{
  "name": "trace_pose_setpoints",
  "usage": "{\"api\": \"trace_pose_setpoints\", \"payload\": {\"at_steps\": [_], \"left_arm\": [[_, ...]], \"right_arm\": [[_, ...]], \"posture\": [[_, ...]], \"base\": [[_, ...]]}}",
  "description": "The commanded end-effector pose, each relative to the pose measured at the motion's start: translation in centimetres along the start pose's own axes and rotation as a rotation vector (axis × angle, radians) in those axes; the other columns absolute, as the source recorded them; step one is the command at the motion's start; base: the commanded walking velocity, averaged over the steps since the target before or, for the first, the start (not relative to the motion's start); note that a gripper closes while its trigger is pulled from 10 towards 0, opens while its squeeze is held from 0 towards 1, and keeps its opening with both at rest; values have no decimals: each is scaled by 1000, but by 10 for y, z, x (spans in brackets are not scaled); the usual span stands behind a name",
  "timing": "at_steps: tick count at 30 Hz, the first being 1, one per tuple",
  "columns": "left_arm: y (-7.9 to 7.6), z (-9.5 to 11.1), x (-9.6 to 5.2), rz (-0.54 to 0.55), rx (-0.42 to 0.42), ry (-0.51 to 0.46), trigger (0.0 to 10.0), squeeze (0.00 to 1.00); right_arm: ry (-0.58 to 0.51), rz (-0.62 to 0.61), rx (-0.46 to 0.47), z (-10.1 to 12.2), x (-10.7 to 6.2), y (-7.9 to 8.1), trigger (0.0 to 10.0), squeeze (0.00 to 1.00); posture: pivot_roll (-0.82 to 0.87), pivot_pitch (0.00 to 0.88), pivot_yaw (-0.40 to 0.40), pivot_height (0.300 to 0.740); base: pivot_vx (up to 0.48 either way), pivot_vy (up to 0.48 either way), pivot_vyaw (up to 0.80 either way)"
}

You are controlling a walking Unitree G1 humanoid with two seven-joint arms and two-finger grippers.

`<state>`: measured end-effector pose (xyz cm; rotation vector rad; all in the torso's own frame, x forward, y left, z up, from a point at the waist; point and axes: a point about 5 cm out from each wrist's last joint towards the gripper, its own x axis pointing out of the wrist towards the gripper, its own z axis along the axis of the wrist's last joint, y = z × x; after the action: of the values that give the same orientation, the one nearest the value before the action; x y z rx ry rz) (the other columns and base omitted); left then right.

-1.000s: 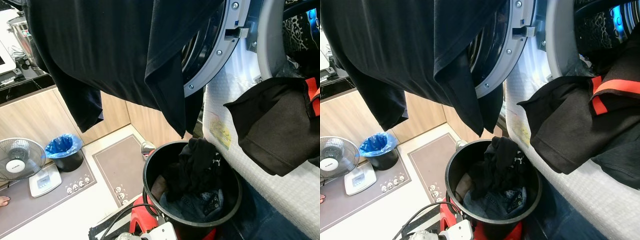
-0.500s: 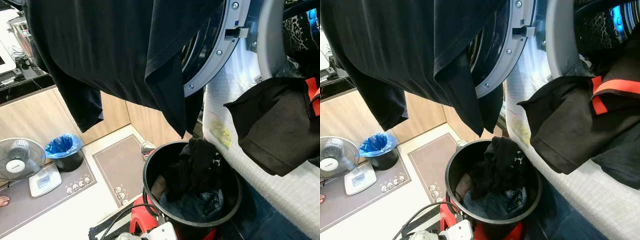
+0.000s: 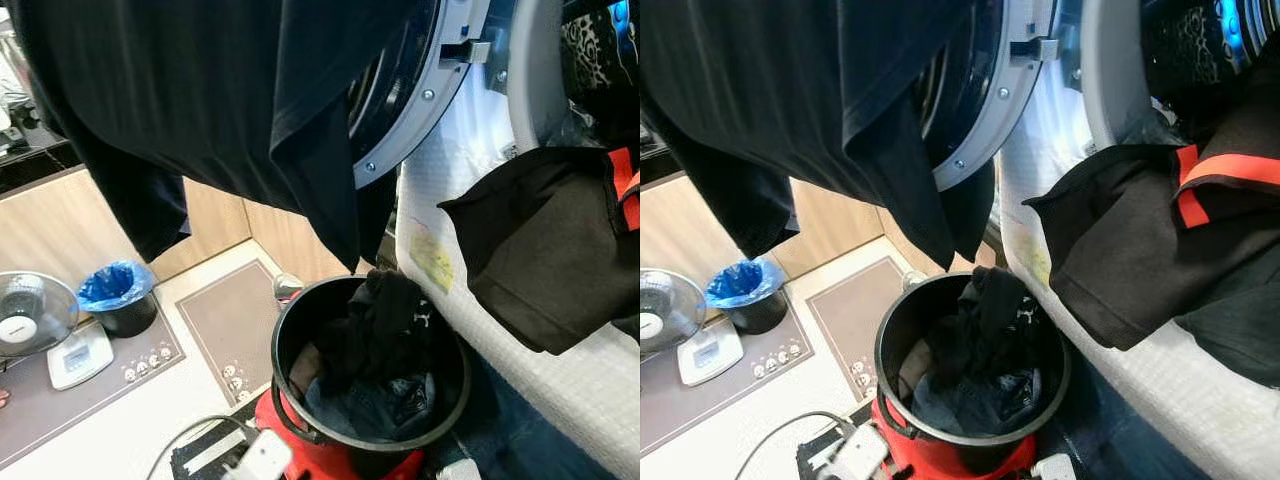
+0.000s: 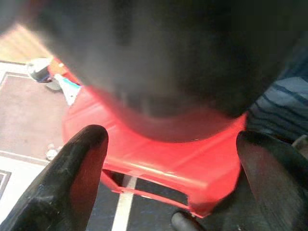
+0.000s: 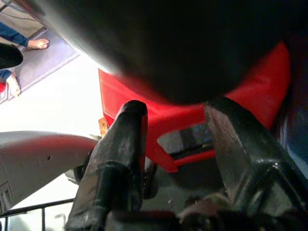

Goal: Clothes washing

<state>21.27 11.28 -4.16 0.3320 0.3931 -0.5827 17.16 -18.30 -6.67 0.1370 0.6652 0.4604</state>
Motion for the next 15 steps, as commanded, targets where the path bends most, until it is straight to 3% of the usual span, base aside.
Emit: {"api": "trace_pose_setpoints", "payload": {"at_steps": [1, 15], "left_arm": [[3, -9, -7, 22, 12, 26, 10000, 0], [-3, -7, -5, -14, 69, 11, 10000, 0]], "right_arm": [[4, -9, 14, -3, 0, 2, 10000, 0], [8, -29, 7, -4, 0, 1, 10000, 0]], "posture": [[-40, 87, 89, 740], [-39, 87, 89, 740]], "base": [[0, 0, 0], [0, 0, 0]]}}
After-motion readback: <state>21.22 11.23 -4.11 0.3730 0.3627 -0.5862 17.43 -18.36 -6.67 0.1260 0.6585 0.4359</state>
